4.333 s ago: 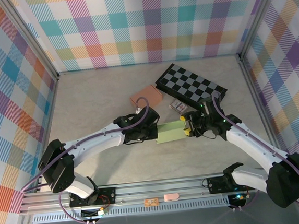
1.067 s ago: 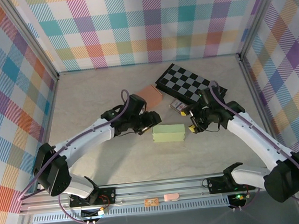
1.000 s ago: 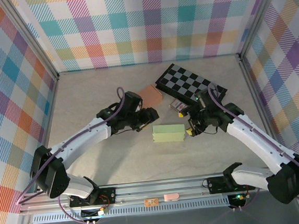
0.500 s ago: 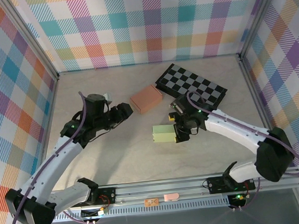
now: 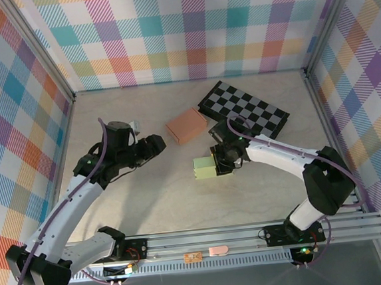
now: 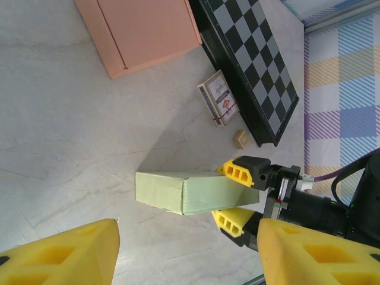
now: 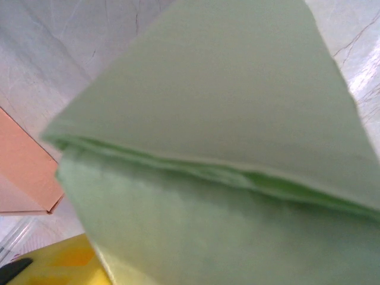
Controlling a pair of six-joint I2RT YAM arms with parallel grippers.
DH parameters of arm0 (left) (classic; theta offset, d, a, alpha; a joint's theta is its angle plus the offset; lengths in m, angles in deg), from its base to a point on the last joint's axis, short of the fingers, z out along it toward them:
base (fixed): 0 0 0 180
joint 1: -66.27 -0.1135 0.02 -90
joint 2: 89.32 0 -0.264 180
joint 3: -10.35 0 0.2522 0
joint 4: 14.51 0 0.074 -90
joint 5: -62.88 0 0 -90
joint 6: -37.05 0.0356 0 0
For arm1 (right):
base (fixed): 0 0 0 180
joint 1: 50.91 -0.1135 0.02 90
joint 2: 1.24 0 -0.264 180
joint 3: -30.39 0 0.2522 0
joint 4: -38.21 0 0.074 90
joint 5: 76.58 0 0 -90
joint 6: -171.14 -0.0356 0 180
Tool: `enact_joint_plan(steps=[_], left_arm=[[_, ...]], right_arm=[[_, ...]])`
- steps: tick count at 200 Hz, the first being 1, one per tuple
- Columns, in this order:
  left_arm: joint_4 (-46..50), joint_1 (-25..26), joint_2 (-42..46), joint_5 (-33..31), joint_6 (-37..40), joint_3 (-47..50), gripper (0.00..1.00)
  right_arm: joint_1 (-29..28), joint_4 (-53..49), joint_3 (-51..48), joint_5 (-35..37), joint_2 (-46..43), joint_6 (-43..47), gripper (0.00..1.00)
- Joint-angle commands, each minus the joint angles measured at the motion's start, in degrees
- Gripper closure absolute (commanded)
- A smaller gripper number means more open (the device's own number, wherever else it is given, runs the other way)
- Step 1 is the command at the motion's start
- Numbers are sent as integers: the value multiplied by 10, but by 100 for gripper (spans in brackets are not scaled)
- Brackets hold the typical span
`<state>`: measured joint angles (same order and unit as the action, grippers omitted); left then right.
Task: Fold the paper box
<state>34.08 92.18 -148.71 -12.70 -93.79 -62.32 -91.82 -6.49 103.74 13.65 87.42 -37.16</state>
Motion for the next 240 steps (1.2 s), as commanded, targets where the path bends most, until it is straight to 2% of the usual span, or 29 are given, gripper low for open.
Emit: enact_joint_plan(steps=[1,21,39,87,119,153,178,191,217,240], left_arm=[[5,-9,12,15,12,2,38],[-2,-10,11,18,11,2,38],[-5,-10,10,20,14,3,39],[-7,-11,18,24,34,14,39],[-20,-13,33,27,35,37,39],[-25,-15,47,19,32,52,39],[-20,-15,52,15,30,55,39],[-11,-15,50,13,33,50,39],[-4,-16,52,7,34,40,39],[-4,-16,52,4,32,38,39]], right_arm=[[-3,23,-31,-3,-11,21,52],[-3,73,-53,10,-31,69,54],[-1,158,-78,11,-46,145,56],[0,532,-212,-64,-49,307,54],[7,725,-277,-105,-5,348,52],[14,805,-319,-133,36,375,49],[22,870,-337,-159,91,357,42],[22,887,-342,-159,111,343,41],[22,878,-347,-148,116,317,39],[22,780,-323,-149,86,312,35]])
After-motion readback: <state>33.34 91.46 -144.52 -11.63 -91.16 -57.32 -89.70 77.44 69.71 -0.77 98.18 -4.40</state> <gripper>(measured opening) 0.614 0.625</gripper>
